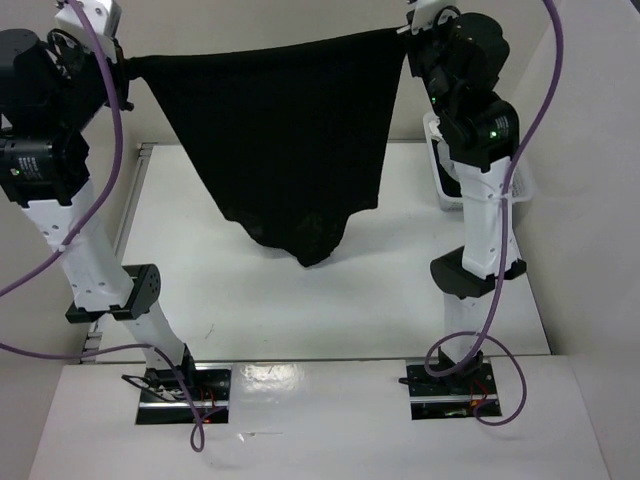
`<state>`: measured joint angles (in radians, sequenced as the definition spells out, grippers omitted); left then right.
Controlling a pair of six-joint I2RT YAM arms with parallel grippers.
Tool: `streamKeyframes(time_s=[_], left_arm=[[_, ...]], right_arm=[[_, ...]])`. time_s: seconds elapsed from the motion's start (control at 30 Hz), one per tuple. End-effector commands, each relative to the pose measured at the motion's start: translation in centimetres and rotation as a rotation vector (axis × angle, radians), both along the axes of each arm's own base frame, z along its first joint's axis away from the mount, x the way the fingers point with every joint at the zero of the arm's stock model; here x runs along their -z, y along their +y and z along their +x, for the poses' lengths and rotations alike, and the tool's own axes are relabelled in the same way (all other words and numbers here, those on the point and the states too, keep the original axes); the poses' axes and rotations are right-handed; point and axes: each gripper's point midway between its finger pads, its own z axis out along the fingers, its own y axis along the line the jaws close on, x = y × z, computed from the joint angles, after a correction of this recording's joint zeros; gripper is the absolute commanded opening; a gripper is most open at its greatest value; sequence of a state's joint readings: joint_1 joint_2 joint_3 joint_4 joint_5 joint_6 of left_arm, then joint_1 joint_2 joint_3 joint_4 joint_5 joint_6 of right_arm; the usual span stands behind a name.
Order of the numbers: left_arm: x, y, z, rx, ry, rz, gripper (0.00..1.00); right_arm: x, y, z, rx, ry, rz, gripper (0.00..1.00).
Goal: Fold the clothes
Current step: Flatten the tank top out
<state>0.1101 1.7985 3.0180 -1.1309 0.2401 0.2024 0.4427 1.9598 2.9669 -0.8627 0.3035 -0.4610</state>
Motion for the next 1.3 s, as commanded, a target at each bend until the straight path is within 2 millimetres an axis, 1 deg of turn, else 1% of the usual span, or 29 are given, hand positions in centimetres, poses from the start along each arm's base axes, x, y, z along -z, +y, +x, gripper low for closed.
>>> streamKeyframes(time_s=[0.0,0.03,0.07,0.1,0.2,0.23,0.27,0.3,0.33,0.37,0.4,0.43,0.47,0.5,0.53,0.57,0.6,0.63,0.7,0.73,0.83,0.87,0.9,1.0,1.07,1.1,1.17,1.2,1.27], left_arm=[[-0.1,-0.9,-1.2,0.023,0.007,-0.033,0.00],[-0.1,-0.9,-1.2,0.023,0.007,-0.033,0.00],[-0.5,-1.0,-1.8,0.023,-0.007,-0.032,0.00],[-1.1,-1.0,-2.7,0.023,-0.025,-0.030,0.00],[-1.9,-1.4,-4.7,0.036,-0.049,-0.026,0.00],[-2.1,-1.7,-5.3,0.045,-0.053,-0.025,0.00],[-2.3,-1.9,-5.9,0.054,-0.058,-0.024,0.00],[-3.0,-2.0,-7.5,0.054,-0.084,-0.012,0.00],[-3.2,-2.2,-8.3,0.063,-0.094,-0.010,0.00],[-3.9,-2.4,-9.9,0.064,-0.122,-0.007,0.00],[-4.1,-2.4,-10.6,0.063,-0.130,0.003,0.00],[-4.5,-2.5,-11.5,0.063,-0.148,0.005,0.00],[-4.9,-2.6,-12.9,0.063,-0.169,0.008,0.00],[-4.9,-2.5,-13.3,0.052,-0.169,0.007,0.00],[-5.6,-2.6,-14.5,0.053,-0.201,0.011,0.00],[-5.7,-2.5,-14.9,0.044,-0.211,0.011,0.00],[-5.6,-2.4,-14.7,0.042,-0.204,0.021,0.00],[-6.1,-2.5,-15.3,0.042,-0.226,0.024,0.00],[-6.4,-2.3,-15.4,0.030,-0.239,0.024,0.00],[-6.9,-2.3,-15.9,0.028,-0.263,0.035,0.00],[-7.0,-2.2,-15.3,0.028,-0.264,0.035,0.00],[-6.7,-2.3,-14.7,0.037,-0.251,0.035,0.00],[-6.7,-2.5,-14.7,0.050,-0.251,0.037,0.00],[-6.1,-2.5,-12.5,0.059,-0.219,0.035,0.00],[-6.0,-2.4,-11.5,0.059,-0.210,0.034,0.00],[-5.7,-2.3,-10.9,0.059,-0.199,0.032,0.00],[-5.0,-2.3,-8.9,0.068,-0.170,0.030,0.00],[-4.6,-2.4,-7.7,0.084,-0.152,0.029,0.00],[-4.5,-2.5,-6.7,0.094,-0.150,0.021,0.00]], right_arm=[[0.2,-0.5,-1.2,0.093,0.013,-0.019,0.00],[-0.2,-0.7,-1.5,0.093,0.000,-0.011,0.00],[-0.2,-0.2,-1.8,0.061,0.005,0.000,0.00],[0.8,0.5,-1.8,0.033,0.035,-0.021,0.00],[0.2,2.0,-4.5,-0.022,0.036,-0.011,0.00],[0.6,2.7,-4.7,-0.047,0.052,-0.013,0.00],[0.1,3.0,-5.8,-0.078,0.044,0.008,0.00],[-0.2,3.4,-6.5,-0.095,0.041,0.010,0.00],[-0.6,3.8,-8.1,-0.130,0.040,0.023,0.00],[-0.9,4.1,-9.0,-0.161,0.036,0.041,0.00],[-1.6,4.2,-10.0,-0.186,0.023,0.061,0.00],[-2.4,3.4,-11.4,-0.209,0.008,0.085,0.00],[-2.6,3.7,-12.2,-0.246,0.011,0.107,0.00],[-3.0,3.3,-12.7,-0.247,0.001,0.113,0.00],[-3.7,2.8,-13.7,-0.259,-0.018,0.126,0.00],[-4.0,2.5,-14.2,-0.261,-0.024,0.140,0.00],[-4.2,2.2,-14.5,-0.261,-0.032,0.145,0.00],[-4.8,1.9,-14.9,-0.262,-0.049,0.156,0.00],[-5.9,0.7,-15.8,-0.243,-0.085,0.184,0.00],[-6.4,0.7,-15.8,-0.244,-0.103,0.195,0.00],[-6.7,0.4,-15.8,-0.231,-0.115,0.196,0.00],[-6.7,0.4,-15.8,-0.229,-0.117,0.187,0.00],[-6.4,0.7,-15.3,-0.228,-0.108,0.181,0.00],[-5.0,1.9,-13.6,-0.215,-0.070,0.144,0.00],[-4.7,2.5,-12.9,-0.213,-0.065,0.127,0.00],[-4.4,2.9,-12.0,-0.198,-0.063,0.115,0.00],[-4.1,3.3,-11.1,-0.183,-0.060,0.099,0.00],[-3.7,4.0,-10.1,-0.172,-0.056,0.083,0.00],[-3.2,4.0,-8.6,-0.152,-0.054,0.064,0.00]])
